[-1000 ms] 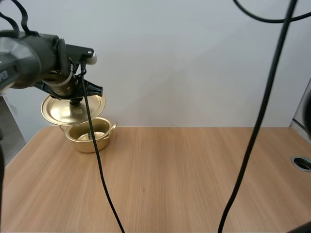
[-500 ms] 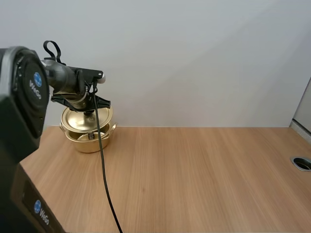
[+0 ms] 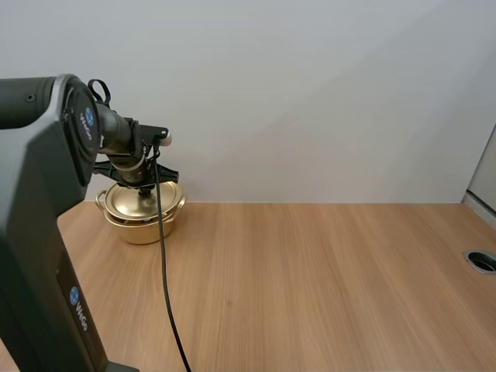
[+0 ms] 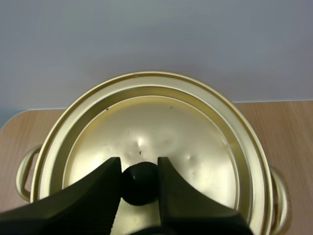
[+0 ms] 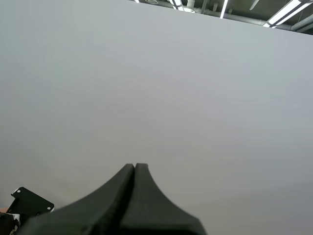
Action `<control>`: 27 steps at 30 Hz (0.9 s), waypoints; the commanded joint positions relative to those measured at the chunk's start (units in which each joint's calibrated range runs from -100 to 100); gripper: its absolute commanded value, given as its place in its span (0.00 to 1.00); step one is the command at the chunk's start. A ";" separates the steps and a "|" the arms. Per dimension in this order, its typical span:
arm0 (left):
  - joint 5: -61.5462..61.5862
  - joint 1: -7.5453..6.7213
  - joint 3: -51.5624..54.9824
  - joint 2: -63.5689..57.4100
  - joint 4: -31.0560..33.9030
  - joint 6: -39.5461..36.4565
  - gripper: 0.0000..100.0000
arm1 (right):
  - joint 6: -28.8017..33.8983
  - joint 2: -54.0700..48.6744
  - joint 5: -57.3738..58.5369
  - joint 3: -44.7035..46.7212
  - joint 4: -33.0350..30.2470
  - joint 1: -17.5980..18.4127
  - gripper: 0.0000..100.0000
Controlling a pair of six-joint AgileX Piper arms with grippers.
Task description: Open the pot, put the car inside, and close it
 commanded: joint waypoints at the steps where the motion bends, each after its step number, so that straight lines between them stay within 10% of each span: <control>1: 1.93 0.00 -0.85 1.44 0.02 -0.05 0.00 | 0.01 -0.18 0.06 -0.01 0.02 -0.08 0.00; 19: 6.05 0.00 -2.77 8.21 0.14 -0.05 0.01 | 0.01 -0.42 0.06 -0.01 0.02 -0.08 0.00; 23: 5.69 0.00 -2.77 8.00 1.01 0.19 0.31 | 0.01 -0.43 0.06 -0.01 0.54 -0.08 0.00; 27: 4.41 0.00 -3.25 7.72 4.87 0.30 1.00 | 0.01 -0.43 0.06 -0.01 0.96 -0.08 0.00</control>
